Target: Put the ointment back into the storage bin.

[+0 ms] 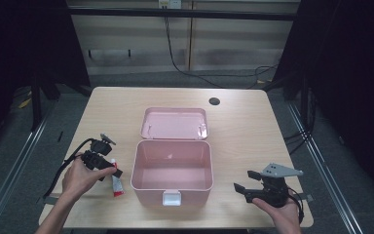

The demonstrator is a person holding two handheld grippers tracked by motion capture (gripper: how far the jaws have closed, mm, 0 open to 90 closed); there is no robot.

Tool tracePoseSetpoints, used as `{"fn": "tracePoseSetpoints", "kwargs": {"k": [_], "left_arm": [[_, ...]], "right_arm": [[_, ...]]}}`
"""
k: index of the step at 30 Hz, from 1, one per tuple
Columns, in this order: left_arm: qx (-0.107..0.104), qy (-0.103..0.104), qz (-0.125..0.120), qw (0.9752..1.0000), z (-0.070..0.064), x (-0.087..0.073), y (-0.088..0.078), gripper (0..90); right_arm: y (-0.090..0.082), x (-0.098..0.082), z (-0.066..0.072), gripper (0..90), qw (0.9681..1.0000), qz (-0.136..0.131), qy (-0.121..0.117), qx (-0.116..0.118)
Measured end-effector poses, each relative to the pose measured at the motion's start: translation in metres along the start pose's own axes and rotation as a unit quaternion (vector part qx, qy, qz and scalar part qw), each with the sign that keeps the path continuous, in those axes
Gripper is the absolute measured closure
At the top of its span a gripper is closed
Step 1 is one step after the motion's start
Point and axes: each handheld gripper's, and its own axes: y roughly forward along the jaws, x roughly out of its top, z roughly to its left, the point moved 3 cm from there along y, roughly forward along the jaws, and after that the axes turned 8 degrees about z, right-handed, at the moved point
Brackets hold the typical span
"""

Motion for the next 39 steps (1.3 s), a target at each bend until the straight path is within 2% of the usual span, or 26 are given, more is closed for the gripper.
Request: {"fn": "tracePoseSetpoints", "kwargs": {"k": [4, 11, 14, 17, 19, 22, 24, 26, 29, 32, 34, 39], "left_arm": [[-0.002, 0.002, 0.007, 1.0, -0.001, 0.002, 0.003, 42.0], [-0.001, -0.003, 0.001, 1.0, 0.001, 0.004, 0.003, 44.7], [0.0, -0.002, 0.006, 1.0, 0.002, 0.003, 0.003, 45.0], [0.012, 0.001, 0.015, 0.9998, 0.001, 0.002, 0.004, 43.4], [0.017, -0.003, 0.013, 0.9998, 0.001, 0.002, 0.005, 42.1], [0.018, -0.013, 0.013, 0.9997, 0.002, 0.003, 0.007, 42.3], [0.005, -0.011, 0.014, 0.9998, 0.002, 0.004, 0.008, 42.1], [0.004, -0.011, 0.015, 0.9998, 0.001, 0.004, 0.01, 42.4], [0.018, -0.004, 0.027, 0.9995, 0.0, 0.004, 0.014, 46.3], [0.011, 0.0, 0.025, 0.9996, -0.002, 0.005, 0.017, 48.8], [0.015, 0.006, 0.026, 0.9995, -0.003, 0.005, 0.018, 50.9], [0.015, 0.024, 0.035, 0.999, -0.004, 0.005, 0.017, 63.9]], "right_arm": [[0.0, 0.0, 0.0, 27.4, 1.0, 0.002, -0.002, 0.0], [0.001, 0.0, 0.0, 27.3, 1.0, 0.004, 0.004, 0.004], [0.001, -0.001, 0.0, 27.4, 1.0, 0.004, 0.005, 0.004], [0.001, -0.001, 0.0, 27.4, 1.0, 0.005, 0.004, 0.004], [0.001, 0.0, -0.001, 27.3, 1.0, 0.004, 0.002, 0.004], [0.001, 0.0, 0.0, 27.3, 1.0, 0.004, 0.002, 0.004], [0.001, -0.001, 0.0, 27.3, 1.0, 0.005, 0.003, 0.003], [0.001, -0.001, 0.0, 27.3, 1.0, 0.005, 0.004, 0.003], [0.002, -0.001, -0.001, 27.2, 1.0, 0.005, 0.003, 0.004], [0.002, -0.001, 0.0, 27.2, 1.0, 0.005, 0.002, 0.004], [0.002, -0.001, -0.001, 27.1, 1.0, 0.006, 0.003, 0.004], [0.002, -0.001, 0.0, 27.0, 1.0, 0.005, 0.004, 0.007]]}}
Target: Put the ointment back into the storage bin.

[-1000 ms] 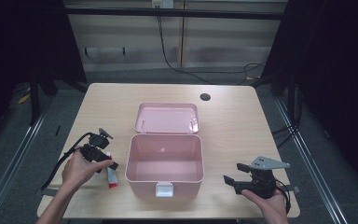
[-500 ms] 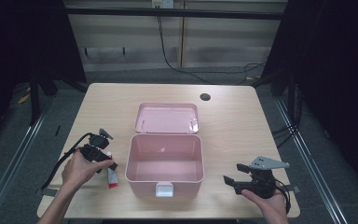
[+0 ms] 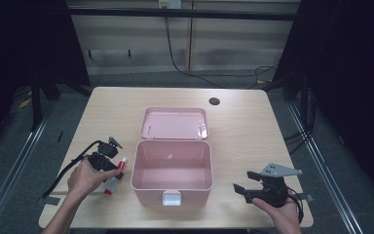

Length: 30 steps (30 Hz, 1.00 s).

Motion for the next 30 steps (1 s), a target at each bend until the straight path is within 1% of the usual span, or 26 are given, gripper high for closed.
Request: {"fn": "tracePoseSetpoints", "kwargs": {"k": [1, 2, 5, 6, 7, 8, 9, 10, 13, 14, 15, 17, 19, 21, 23, 24, 25, 27, 30], "left_arm": [[0.002, 0.003, 0.002, 1.0, 0.0, -0.0004, -0.0003, 63.9], [0.005, 0.003, 0.002, 1.0, 0.0002, -0.0009, -0.0003, 66.1], [0.011, 0.016, 0.007, 0.9998, 0.0003, -0.0013, -0.0005, 67.6], [0.014, 0.022, 0.006, 0.9996, -0.0004, -0.0007, 0.0001, 67.4], [0.02, 0.032, 0.011, 0.9992, -0.0011, -0.0005, -0.0001, 67.4], [0.02, 0.027, 0.014, 0.9993, -0.0016, 0.0002, 0.0001, 67.7], [0.024, 0.027, 0.017, 0.9992, -0.0024, 0.0008, 0.0002, 68.2], [0.027, 0.037, 0.02, 0.9987, -0.0022, 0.0015, 0.0001, 68.9], [0.028, 0.039, 0.022, 0.9986, -0.0026, 0.0012, 0.0, 69.4], [0.027, 0.041, 0.022, 0.9986, -0.0018, 0.0013, -0.0002, 69.7], [0.025, 0.042, 0.023, 0.9985, -0.002, 0.0011, -0.0002, 69.9], [0.02, 0.044, 0.028, 0.9984, -0.0013, 0.0006, -0.0003, 70.2], [0.02, 0.052, 0.03, 0.998, -0.0014, 0.0, -0.0004, 70.2], [0.015, 0.052, 0.031, 0.998, -0.0012, -0.0011, -0.0006, 70.3], [0.004, 0.062, 0.037, 0.9974, -0.0007, -0.0027, -0.0011, 70.3], [0.004, 0.065, 0.037, 0.9972, -0.0009, -0.0034, -0.0011, 70.3], [-0.002, 0.065, 0.032, 0.9974, -0.0011, -0.0047, -0.0022, 70.4], [-0.005, 0.068, 0.031, 0.9972, -0.0009, -0.0061, -0.0034, 70.4], [-0.015, 0.059, 0.029, 0.9977, 0.0003, -0.0073, -0.0067, 70.4]], "right_arm": [[0.0, 0.0, 0.0, 27.0, 1.0, 0.0, 0.0, 0.0], [0.0001, 0.0, 0.0, 27.0, 1.0, 0.0, 0.002, 0.002], [0.0, 0.0001, -0.0001, 27.0, 1.0, -0.001, 0.003, 0.002], [0.0001, -0.0001, 0.0, 27.0, 1.0, 0.0, 0.004, 0.002], [0.0001, -0.0001, 0.0, 27.0, 1.0, 0.0, 0.004, 0.002], [0.0002, 0.0, 0.0001, 27.0, 1.0, 0.0, 0.003, 0.002], [0.0002, -0.0001, 0.0002, 27.0, 1.0, 0.002, 0.003, 0.002], [0.0002, 0.0, 0.0007, 26.9, 1.0, 0.002, 0.003, 0.003], [-0.0001, -0.0004, 0.0006, 27.0, 1.0, 0.002, 0.002, 0.003], [-0.0001, -0.0005, 0.0001, 26.9, 1.0, 0.001, 0.0, 0.003], [-0.0002, -0.0004, 0.0003, 26.8, 1.0, 0.001, 0.005, 0.004], [0.0002, -0.0003, -0.0002, 26.6, 1.0, 0.001, 0.004, 0.004], [0.0004, -0.0004, 0.0001, 26.4, 1.0, 0.004, 0.004, 0.004], [0.0008, -0.0005, 0.0005, 26.2, 1.0, 0.007, 0.002, 0.004], [0.0011, -0.0002, 0.0006, 26.1, 1.0, 0.007, 0.004, 0.004], [0.0012, -0.0002, 0.0005, 26.1, 1.0, 0.007, 0.004, 0.003], [0.0012, -0.0002, 0.0004, 26.0, 1.0, 0.007, 0.004, 0.003], [0.0011, -0.0003, 0.0004, 26.0, 1.0, 0.007, 0.004, 0.003], [0.001, -0.0002, 0.0005, 26.0, 1.0, 0.006, 0.004, 0.005]]}}
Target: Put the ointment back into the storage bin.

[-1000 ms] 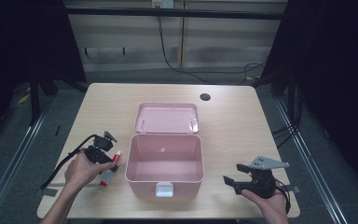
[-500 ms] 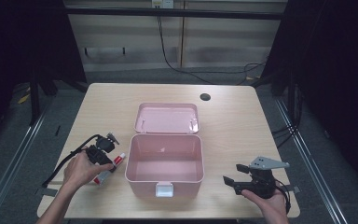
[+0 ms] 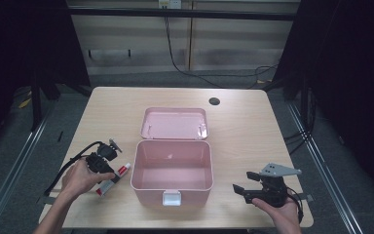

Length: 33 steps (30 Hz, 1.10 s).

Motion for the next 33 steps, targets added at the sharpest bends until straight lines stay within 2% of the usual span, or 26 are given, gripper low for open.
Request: {"fn": "tracePoseSetpoints", "kwargs": {"k": [2, 4, 10, 15, 16, 20, 24, 27, 28, 30, 33], "left_arm": [[-0.01, -0.003, -0.006, 0.9999, 0.001, -0.001, -0.003, 70.4], [-0.023, 0.006, -0.011, 0.9997, 0.0, -0.003, -0.006, 70.4], [-0.026, 0.033, -0.014, 0.999, -0.002, -0.009, -0.014, 70.4], [-0.045, 0.039, -0.035, 0.9976, -0.003, -0.012, -0.025, 70.4], [-0.05, 0.033, -0.04, 0.9974, -0.002, -0.013, -0.027, 70.4], [-0.05, 0.021, -0.046, 0.9975, 0.0, -0.016, -0.034, 70.4], [-0.052, 0.042, -0.041, 0.9969, -0.004, -0.018, -0.037, 70.3], [-0.046, 0.045, -0.042, 0.997, -0.005, -0.02, -0.04, 70.3], [-0.048, 0.053, -0.042, 0.9966, -0.005, -0.02, -0.042, 70.3], [-0.051, 0.048, -0.05, 0.9963, -0.005, -0.021, -0.045, 70.3], [-0.054, 0.054, -0.053, 0.9956, -0.005, -0.022, -0.05, 70.4]], "right_arm": [[0.0, 0.0, 0.0, 25.9, 1.0, 0.0, 0.0, 0.001], [0.0, 0.0, 0.0, 25.9, 1.0, 0.0, -0.001, 0.001], [0.0, 0.0, 0.0, 25.8, 1.0, -0.001, 0.001, 0.001], [0.0, 0.0, 0.0, 25.8, 1.0, -0.002, 0.001, 0.001], [0.0, 0.0, 0.0, 25.8, 1.0, -0.001, 0.001, 0.001], [0.0, 0.0, 0.0, 25.8, 1.0, -0.002, 0.001, 0.002], [0.0, 0.0, 0.0, 25.6, 1.0, -0.003, -0.001, 0.003], [0.0, 0.0, 0.0, 24.7, 1.0, -0.004, 0.0, 0.003], [-0.001, 0.001, 0.0, 24.7, 1.0, -0.005, 0.001, 0.002], [-0.001, 0.0, 0.0, 24.6, 1.0, -0.005, 0.001, 0.002], [-0.001, 0.0, 0.0, 24.6, 1.0, -0.005, 0.001, 0.001]]}}
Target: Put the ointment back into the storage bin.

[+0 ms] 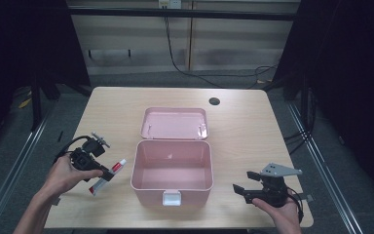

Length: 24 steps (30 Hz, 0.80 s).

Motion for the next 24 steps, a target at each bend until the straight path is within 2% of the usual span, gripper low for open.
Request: {"fn": "tracePoseSetpoints", "kwargs": {"k": [1, 4, 9, 13, 17, 24], "left_arm": [[-0.002, 0.004, 0.001, 1.0, 0.0, -0.001, -0.001, 70.4], [-0.01, -0.007, -0.008, 0.9999, 0.0, -0.002, -0.005, 70.3], [-0.02, -0.008, -0.017, 0.9996, -0.001, -0.004, -0.012, 70.3], [-0.021, 0.007, -0.009, 0.9997, -0.002, -0.005, -0.016, 70.3], [-0.023, 0.016, -0.015, 0.9995, -0.005, -0.005, -0.023, 70.3], [-0.034, 0.016, -0.028, 0.9989, -0.007, -0.005, -0.036, 70.2]], "right_arm": [[0.0, 0.0, 0.0, 24.6, 1.0, 0.0, 0.0, 0.0], [0.0, 0.0, 0.0, 24.6, 1.0, 0.0, 0.0, 0.0], [0.0, 0.0, 0.001, 24.3, 1.0, -0.001, 0.0, 0.001], [-0.001, 0.001, 0.0, 20.9, 1.0, -0.006, 0.004, 0.001], [-0.002, 0.001, -0.001, 17.9, 0.9999, -0.011, 0.005, 0.003], [-0.004, 0.001, -0.001, 16.2, 0.9998, -0.015, 0.004, 0.01]]}}
